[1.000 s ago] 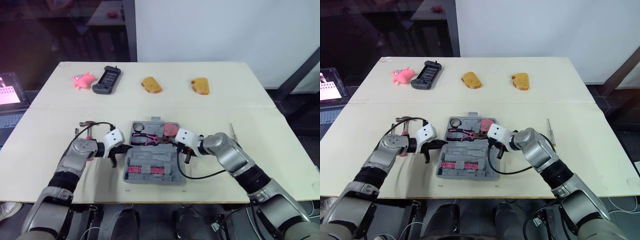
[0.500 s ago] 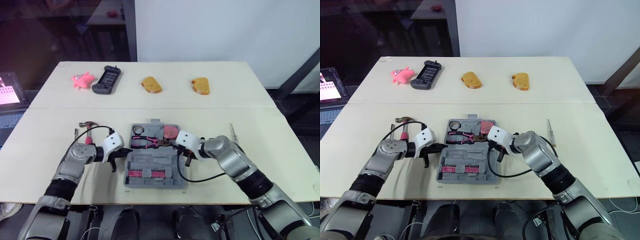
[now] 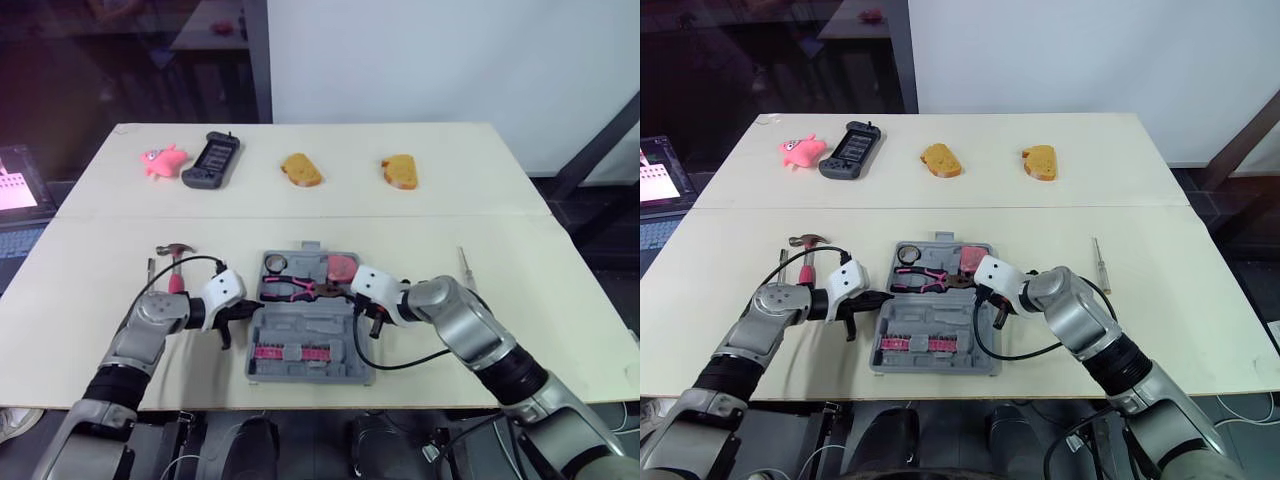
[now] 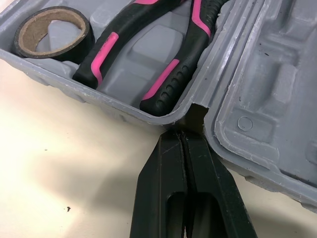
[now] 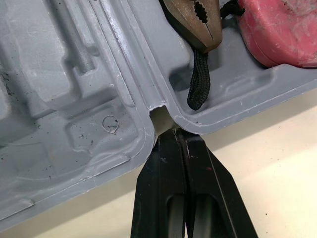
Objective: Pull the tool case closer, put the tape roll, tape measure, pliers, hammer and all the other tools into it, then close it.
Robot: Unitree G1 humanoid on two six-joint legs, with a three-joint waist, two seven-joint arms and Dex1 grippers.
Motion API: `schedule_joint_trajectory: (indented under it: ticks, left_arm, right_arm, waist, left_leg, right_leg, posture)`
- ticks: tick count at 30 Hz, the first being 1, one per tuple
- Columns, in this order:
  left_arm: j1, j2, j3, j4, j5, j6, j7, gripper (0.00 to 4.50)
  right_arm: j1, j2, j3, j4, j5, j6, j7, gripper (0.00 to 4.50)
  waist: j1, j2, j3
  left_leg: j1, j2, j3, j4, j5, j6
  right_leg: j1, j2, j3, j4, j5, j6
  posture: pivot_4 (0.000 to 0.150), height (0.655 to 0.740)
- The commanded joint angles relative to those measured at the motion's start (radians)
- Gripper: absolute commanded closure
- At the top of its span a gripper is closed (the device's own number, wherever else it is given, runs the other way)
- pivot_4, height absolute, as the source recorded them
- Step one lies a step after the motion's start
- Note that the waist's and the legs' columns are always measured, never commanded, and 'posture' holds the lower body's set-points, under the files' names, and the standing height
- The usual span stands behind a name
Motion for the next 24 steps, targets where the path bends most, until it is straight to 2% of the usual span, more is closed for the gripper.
schedule_joint_trajectory:
  ticks: [1,10,16,21,24]
  left_arm:
    - [0.024,-0.012,-0.042,0.001,0.005,0.006,-0.025,4.47]
    - [0.008,0.020,-0.011,0.030,-0.001,0.001,-0.018,4.47]
    - [0.010,0.068,0.017,0.045,-0.012,-0.006,-0.025,4.47]
    - [0.062,0.147,0.080,0.006,-0.065,-0.018,-0.052,4.47]
    - [0.116,0.197,0.130,-0.055,-0.118,-0.033,-0.080,4.47]
  right_arm:
    - [0.024,0.016,0.050,-0.006,0.017,0.000,0.018,4.50]
    - [0.013,0.021,0.030,0.017,0.012,-0.013,-0.003,4.50]
    - [0.021,-0.037,-0.011,0.050,0.010,-0.101,0.007,4.50]
    - [0.053,-0.104,-0.158,0.000,0.097,-0.168,0.044,4.50]
    - [0.098,-0.151,-0.250,-0.072,0.166,-0.191,0.076,4.50]
  waist:
    - [0.000,0.000,0.000]
    - [-0.004,0.000,0.000]
    - [-0.020,0.000,0.000]
    - [-0.027,0.000,0.001]
    - [-0.028,0.000,0.001]
  left_leg:
    - [0.000,0.000,0.000,0.000,0.000,0.000]
    - [0.000,0.000,0.000,0.000,0.000,0.000]
    - [0.000,0.000,0.000,-0.001,0.000,0.000]
    - [-0.003,0.000,0.000,-0.001,0.000,0.000]
    - [-0.011,0.001,0.000,-0.001,0.000,0.000]
  right_leg:
    - [0.000,0.000,0.000,0.000,0.000,0.000]
    - [0.000,0.000,0.000,0.000,-0.001,-0.002]
    - [-0.001,0.000,0.000,0.000,-0.001,-0.001]
    - [-0.004,0.000,0.000,0.000,0.000,0.000]
    - [-0.012,0.000,0.000,0.001,0.001,0.001]
  posture:
    - [0.150,0.7400]
    - [0.150,0.7400]
    - [0.150,0.7400]
    - [0.150,0.7400]
    - [0.150,0.7400]
